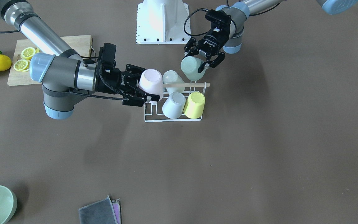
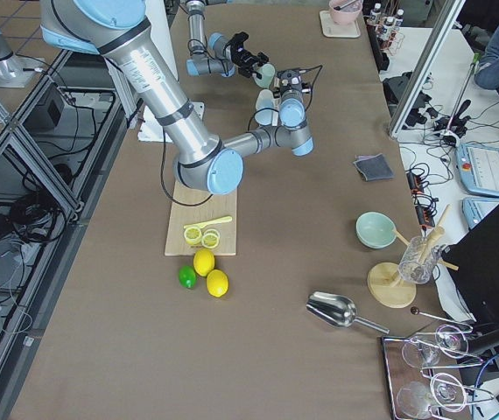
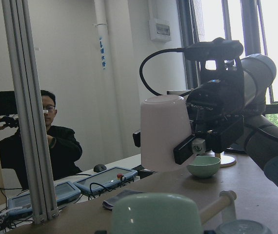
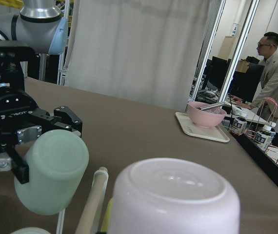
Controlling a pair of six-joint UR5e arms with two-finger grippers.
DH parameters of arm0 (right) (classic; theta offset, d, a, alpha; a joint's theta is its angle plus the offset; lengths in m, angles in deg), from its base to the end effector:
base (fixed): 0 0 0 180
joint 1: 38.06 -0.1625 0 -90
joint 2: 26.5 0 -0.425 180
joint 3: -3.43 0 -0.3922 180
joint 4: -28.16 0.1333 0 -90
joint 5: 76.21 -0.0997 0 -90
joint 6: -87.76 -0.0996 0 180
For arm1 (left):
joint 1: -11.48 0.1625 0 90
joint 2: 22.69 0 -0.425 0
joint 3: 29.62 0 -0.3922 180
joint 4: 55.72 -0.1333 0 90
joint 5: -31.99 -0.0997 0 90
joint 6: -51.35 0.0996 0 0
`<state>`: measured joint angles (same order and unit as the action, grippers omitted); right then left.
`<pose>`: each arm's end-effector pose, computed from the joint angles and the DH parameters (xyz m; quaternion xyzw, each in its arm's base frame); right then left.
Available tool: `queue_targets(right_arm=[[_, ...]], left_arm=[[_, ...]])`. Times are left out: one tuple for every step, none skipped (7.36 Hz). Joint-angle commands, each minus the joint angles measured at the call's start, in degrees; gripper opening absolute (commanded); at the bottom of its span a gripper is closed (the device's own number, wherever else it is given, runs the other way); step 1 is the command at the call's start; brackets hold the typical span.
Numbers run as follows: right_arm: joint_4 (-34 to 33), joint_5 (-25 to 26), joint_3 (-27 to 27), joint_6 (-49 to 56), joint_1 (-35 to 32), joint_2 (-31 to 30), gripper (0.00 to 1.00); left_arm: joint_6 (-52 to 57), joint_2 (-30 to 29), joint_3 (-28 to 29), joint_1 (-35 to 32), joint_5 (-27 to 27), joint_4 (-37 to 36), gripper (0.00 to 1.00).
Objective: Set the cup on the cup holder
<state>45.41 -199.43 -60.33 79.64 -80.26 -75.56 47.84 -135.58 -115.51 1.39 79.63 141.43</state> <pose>-0.4477 -0.5123 0.2553 0.6751 -0.5154 -0.3929 0.3525 0.4943 -0.2915 0.3039 0.7293 0.4300 0.0092 0.5321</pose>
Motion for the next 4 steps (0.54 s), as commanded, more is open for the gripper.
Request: queue_targets(right_arm=[[0.0,1.0,0.9,0.7,0.1,0.1,0.0],[-0.1,1.4,1.0,0.7,0.1,0.1,0.0],[-0.1,1.9,2.6,0.7,0.3,0.2,0.0],[-0.1,2.4,2.9,0.8,0.7,0.6,0.0]], left_arm=[[0.0,0.0,0.6,0.0,0.0,0.1,0.0],[0.0,0.0,0.7,0.1,0.0,0.1,0.06],[0.1,0.1,0.7,0.0,0.0,0.1,0.74],[0.2,0.3,0.8,0.0,0.0,1.6,0.97]])
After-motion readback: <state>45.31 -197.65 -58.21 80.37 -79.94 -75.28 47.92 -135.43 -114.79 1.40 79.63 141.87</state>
